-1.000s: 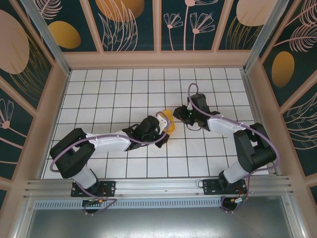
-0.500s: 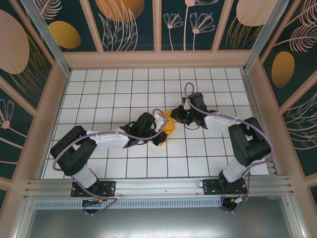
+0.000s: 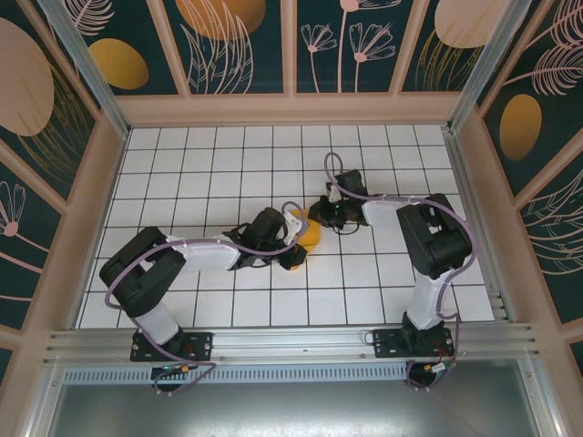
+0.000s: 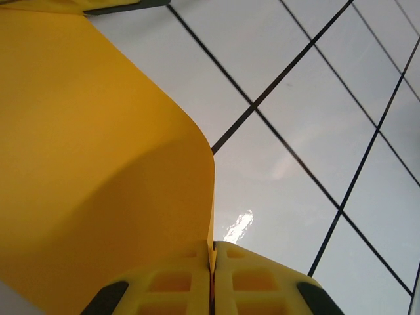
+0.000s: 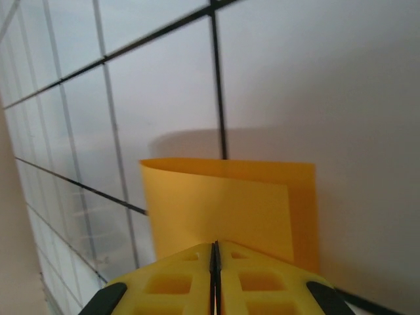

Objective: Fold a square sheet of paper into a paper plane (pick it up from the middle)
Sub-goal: Third fold the triangle at the center of the table.

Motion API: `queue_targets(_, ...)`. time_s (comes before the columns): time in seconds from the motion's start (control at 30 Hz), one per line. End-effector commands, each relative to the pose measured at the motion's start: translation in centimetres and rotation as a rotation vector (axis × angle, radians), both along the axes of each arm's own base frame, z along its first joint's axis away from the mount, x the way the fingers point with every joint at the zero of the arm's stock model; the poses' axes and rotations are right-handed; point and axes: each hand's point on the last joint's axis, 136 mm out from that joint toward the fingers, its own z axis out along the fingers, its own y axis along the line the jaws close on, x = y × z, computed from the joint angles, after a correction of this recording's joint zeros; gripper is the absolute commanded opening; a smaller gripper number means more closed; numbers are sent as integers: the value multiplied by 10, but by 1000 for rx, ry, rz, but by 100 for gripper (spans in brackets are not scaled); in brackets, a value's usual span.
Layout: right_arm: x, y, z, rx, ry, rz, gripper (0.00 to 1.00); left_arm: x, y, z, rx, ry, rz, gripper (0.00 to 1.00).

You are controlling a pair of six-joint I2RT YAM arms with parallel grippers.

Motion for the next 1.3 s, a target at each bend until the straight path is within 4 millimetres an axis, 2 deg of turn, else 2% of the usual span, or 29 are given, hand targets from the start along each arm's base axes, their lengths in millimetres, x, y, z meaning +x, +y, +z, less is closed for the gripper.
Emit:
queue_targets(0.0, -2, -4, -16, -65, 7, 40, 12, 4, -3, 3, -15, 29, -6, 10)
queue_targets(0.03, -3, -5, -20, -77, 12, 43, 12, 4, -1, -7, 1, 51, -1, 10)
queue_targets(0.13, -6, -9, -31, -115, 22, 48, 12, 10, 2, -9, -4, 64, 14, 11)
queue_targets(0.33, -6, -13, -38, -151, 15, 60, 12, 19, 9, -14, -2, 97, 35, 14)
queue_targets(0.8, -4, -11, -42, -169, 16, 77, 12, 36, 20, -21, 59, 77, 98, 15)
queue_targets(1.27, -5, -10, -44, -179, 23, 78, 12, 42, 24, -27, 99, 66, 112, 17)
